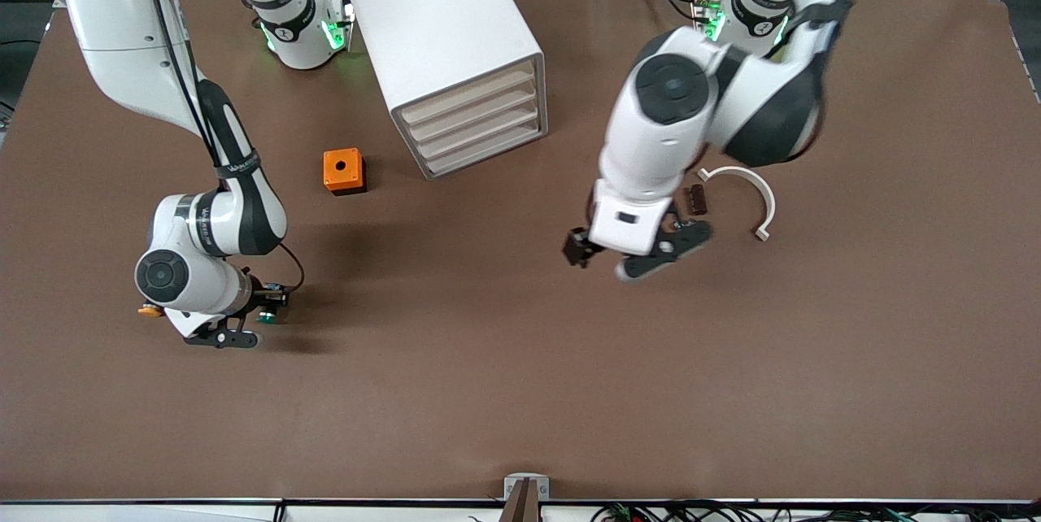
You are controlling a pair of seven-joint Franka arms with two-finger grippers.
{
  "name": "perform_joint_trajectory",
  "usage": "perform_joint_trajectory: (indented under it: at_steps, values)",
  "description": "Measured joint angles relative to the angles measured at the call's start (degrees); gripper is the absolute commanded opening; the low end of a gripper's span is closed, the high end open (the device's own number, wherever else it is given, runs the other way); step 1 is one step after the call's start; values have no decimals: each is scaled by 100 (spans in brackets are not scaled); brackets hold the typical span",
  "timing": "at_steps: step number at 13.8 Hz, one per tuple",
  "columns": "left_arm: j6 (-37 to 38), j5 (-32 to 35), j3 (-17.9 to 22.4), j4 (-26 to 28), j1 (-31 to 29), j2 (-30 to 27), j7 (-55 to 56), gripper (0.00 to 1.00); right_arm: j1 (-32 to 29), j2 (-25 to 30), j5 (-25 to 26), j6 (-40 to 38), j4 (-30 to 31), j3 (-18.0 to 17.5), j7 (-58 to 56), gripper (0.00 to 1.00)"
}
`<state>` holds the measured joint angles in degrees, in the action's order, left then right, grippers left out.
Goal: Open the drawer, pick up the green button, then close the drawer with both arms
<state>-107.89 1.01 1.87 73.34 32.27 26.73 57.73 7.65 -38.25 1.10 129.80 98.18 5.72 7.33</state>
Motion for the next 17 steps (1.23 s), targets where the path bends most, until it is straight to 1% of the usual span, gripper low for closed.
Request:
perform_joint_trajectory:
  at_steps: [3, 5, 7, 10, 12, 14, 15, 17]
  values:
    - [462, 17, -7, 43, -577, -416, -746, 100, 1, 19, 0, -51, -20, -8, 2, 100]
    - [870, 16, -19, 52, -971, -589, -1431, 100, 7, 156, 0, -461, -138, -17, 5, 100]
    - [1353, -28, -34, 60, -1354, -839, -2037, 100, 21, 547, -1, -1142, -288, -45, 5, 100]
    - [1868, -254, -45, 244, -1920, -1330, -3043, 100, 71, 1358, -2, -1908, -340, -99, 6, 100]
    - [1951, -283, -53, 526, -2268, -1667, -3718, 100, 115, 1860, -2, -2237, -338, -115, 9, 100]
    - [1973, -309, -74, 926, -2579, -2024, -4304, 100, 124, 2251, -2, -2587, -343, -126, 11, 100]
    - [1974, -317, -82, 1118, -2650, -2207, -4454, 100, 124, 2404, -2, -2757, -357, -126, 11, 100]
    - [1989, -318, -105, 1329, -2659, -2494, -4536, 100, 116, 2600, -2, -3108, -482, -119, 15, 100]
